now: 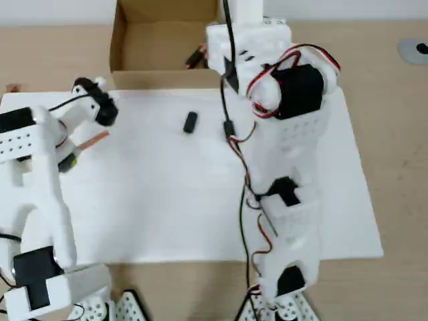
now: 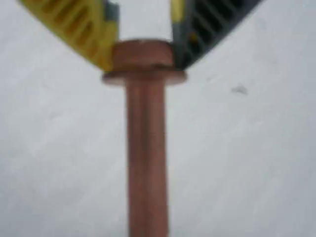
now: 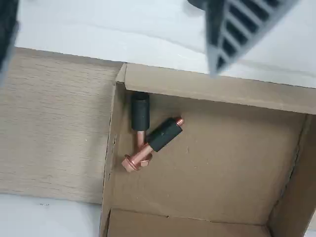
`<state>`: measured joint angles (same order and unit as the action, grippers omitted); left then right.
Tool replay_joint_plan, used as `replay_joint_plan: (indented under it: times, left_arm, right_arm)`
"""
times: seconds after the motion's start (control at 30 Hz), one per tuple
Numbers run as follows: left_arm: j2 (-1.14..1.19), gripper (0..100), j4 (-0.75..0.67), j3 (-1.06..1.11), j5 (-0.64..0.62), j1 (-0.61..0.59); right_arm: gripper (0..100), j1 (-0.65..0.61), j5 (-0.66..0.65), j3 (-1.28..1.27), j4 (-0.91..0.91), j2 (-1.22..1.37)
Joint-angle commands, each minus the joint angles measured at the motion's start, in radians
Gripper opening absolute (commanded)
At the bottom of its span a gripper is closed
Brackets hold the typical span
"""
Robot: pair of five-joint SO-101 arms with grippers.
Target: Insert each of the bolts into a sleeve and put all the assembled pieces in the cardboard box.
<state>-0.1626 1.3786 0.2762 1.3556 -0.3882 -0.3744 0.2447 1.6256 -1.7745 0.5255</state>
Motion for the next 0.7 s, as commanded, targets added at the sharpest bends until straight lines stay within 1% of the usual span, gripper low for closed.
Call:
replay_joint_plan:
  times: [0.0, 0.1, 0.27, 0.37, 0.47, 0.57, 0.63, 0.67]
  left_arm:
    - [-0.045, 1, -0.035, 0.011, 0.120, -0.057]
    - [-0.044, 1, -0.117, 0.092, 0.180, -0.077]
    - [-0.044, 1, -0.321, 0.252, 0.166, -0.058]
    - [-0.044, 2, -0.448, 0.307, 0.064, -0.040]
    - [-0.044, 8, -0.555, 0.313, -0.069, -0.035]
    - [-0.044, 15, -0.666, 0.318, -0.235, -0.034]
    - [-0.044, 19, -0.715, 0.331, -0.296, -0.038]
    - [-0.044, 20, -0.724, 0.345, -0.299, -0.038]
  right_arm:
    - [30.3, 0.024, 0.009, 0.041, -0.014, -0.061]
    - [30.3, 0.024, 0.009, 0.039, -0.014, -0.059]
    - [30.3, 0.024, 0.009, -0.016, -0.014, -0.059]
    - [30.3, 0.024, 0.009, -0.077, -0.014, -0.061]
    - [30.3, 0.024, 0.009, -0.108, -0.014, -0.061]
    - [30.3, 0.024, 0.009, -0.113, -0.014, -0.061]
    - [30.3, 0.024, 0.009, -0.113, -0.014, -0.061]
    - [30.3, 0.024, 0.009, -0.113, -0.014, -0.061]
